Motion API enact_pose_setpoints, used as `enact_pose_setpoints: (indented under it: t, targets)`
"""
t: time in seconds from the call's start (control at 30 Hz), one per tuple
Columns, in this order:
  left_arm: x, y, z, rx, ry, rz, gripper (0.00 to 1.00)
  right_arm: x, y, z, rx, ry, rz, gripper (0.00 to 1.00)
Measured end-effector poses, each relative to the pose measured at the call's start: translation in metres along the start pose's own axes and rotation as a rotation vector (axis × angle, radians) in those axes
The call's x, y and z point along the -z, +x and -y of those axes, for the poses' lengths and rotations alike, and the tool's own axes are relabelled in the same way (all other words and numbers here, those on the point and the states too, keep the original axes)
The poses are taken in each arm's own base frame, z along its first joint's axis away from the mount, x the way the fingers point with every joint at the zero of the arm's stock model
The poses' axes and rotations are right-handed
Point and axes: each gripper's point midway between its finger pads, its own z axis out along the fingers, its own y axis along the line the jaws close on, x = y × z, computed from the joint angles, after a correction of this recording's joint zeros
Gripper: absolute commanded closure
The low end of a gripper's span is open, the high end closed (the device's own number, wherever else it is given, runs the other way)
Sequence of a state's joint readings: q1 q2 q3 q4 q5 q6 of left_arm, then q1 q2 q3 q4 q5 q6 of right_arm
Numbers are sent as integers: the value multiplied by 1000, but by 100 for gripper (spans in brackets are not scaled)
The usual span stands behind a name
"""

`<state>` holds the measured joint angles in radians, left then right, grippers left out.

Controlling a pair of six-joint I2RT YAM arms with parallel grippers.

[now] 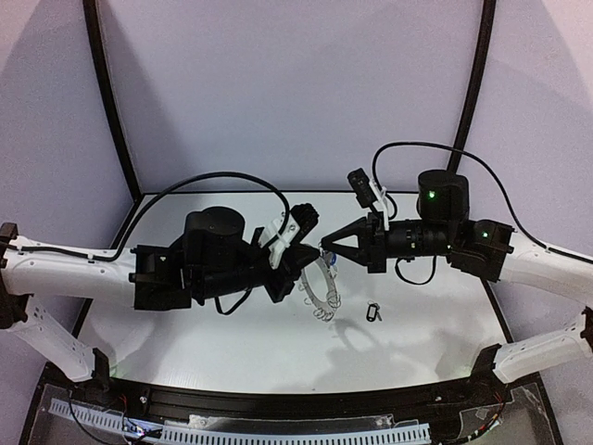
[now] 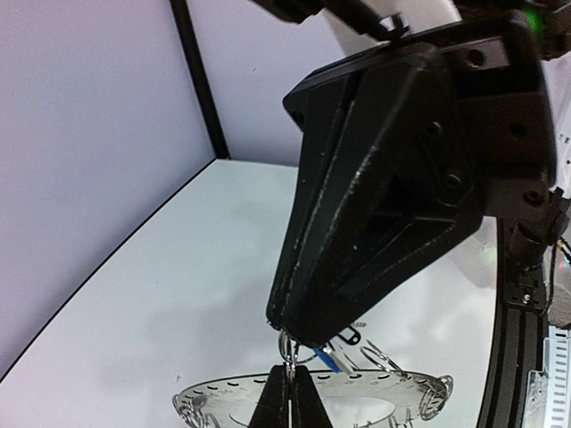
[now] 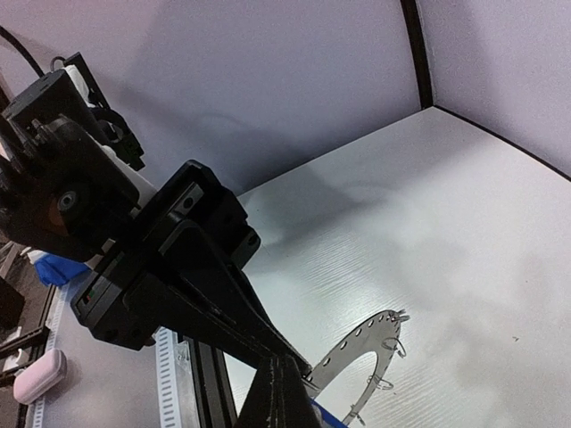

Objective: Put the keys on the keyring

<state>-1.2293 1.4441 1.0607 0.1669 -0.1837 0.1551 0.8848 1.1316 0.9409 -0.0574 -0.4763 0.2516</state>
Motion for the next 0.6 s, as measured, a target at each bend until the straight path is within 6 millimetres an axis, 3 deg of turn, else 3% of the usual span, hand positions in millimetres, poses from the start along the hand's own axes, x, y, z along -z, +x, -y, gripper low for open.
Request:
enact_pose_setpoints:
  t: [0.2,0.43,0.47,0.53,0.6]
  targets:
    - [-6,3,-8,19,-59,-77,99,-10,-4,7,43,49,-9,100]
    - [-10,19,-11,67,-108,-157,96,-19,8,16,83,102,-58,100]
    - [-10,19,-11,78,-109,-159,92,-19,8,16,87,104,-59,100]
    - [-9,19,-10,100,-110,-156,68,-19,9,15,91,109,-61,100]
    - [-8,17,-10,119,-111,-149,54,-18,11,17,92,121,-70,100]
